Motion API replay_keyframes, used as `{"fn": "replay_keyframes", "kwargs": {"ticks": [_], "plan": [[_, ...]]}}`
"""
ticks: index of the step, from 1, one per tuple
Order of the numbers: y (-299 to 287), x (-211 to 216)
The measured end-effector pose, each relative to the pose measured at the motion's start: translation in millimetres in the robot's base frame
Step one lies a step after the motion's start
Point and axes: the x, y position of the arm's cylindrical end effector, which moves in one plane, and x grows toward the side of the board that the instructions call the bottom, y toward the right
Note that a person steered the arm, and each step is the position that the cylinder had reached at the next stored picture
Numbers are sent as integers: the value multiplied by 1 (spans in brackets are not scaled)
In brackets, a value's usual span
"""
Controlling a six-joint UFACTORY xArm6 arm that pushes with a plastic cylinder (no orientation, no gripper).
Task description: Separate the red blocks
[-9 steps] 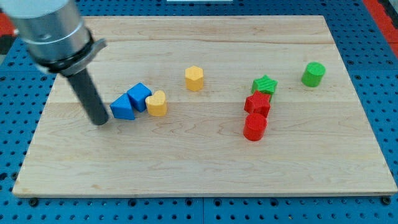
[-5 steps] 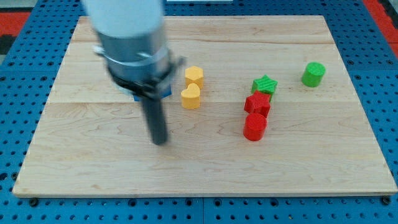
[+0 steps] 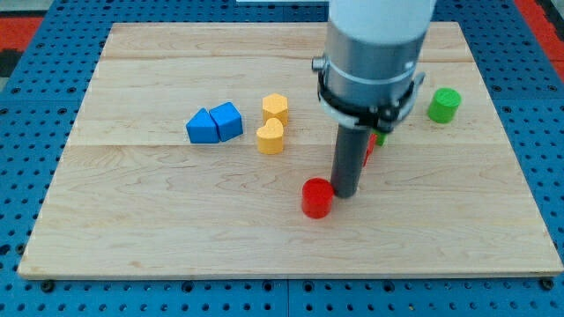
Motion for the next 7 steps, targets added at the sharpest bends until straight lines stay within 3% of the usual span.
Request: {"fn": "replay_keyframes", "kwargs": {"ticks": [2, 3, 5, 6, 7], "plan": [[-76, 18], [-87, 63], [-98, 6], [-100, -57], [-102, -82]]}}
